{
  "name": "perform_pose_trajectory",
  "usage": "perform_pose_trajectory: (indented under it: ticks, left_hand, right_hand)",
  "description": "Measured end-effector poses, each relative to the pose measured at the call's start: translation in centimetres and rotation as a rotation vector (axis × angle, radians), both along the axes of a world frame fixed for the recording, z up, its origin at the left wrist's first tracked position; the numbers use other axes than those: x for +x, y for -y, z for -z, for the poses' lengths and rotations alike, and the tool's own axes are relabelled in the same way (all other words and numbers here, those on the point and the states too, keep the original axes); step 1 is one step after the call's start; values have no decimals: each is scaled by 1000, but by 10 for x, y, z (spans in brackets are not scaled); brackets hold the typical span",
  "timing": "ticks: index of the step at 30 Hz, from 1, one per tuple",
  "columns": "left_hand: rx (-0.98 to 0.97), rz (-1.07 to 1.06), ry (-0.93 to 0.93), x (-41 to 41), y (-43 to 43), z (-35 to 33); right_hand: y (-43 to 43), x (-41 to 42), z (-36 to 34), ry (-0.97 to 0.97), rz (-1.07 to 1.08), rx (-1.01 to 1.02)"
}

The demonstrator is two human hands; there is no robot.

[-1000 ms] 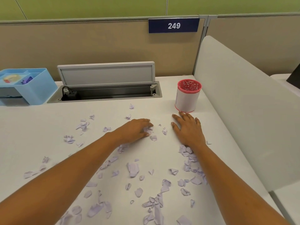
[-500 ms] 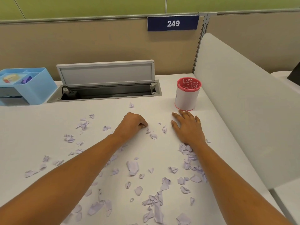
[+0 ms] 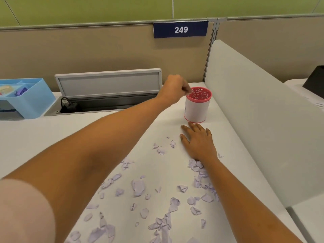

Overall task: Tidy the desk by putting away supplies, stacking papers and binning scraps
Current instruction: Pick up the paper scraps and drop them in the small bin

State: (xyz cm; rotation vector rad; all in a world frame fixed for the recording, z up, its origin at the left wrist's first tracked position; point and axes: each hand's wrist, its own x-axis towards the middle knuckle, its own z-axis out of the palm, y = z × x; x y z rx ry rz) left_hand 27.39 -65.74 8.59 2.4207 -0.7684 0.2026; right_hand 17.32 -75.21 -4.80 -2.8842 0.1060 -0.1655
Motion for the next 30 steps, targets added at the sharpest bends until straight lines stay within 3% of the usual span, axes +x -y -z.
perform_pose_trajectory:
  ticks: [9, 20, 30]
  left_hand:
    - [69, 5, -54, 24, 46, 0]
    - [-121, 18, -66, -11, -4, 14]
    - [374, 217, -303, -65, -71, 101]
  right_hand:
    - [1, -1, 0, -8, 0, 7]
    - [0, 1, 1, -2, -4, 7]
    - [1, 2, 4, 5, 9, 17]
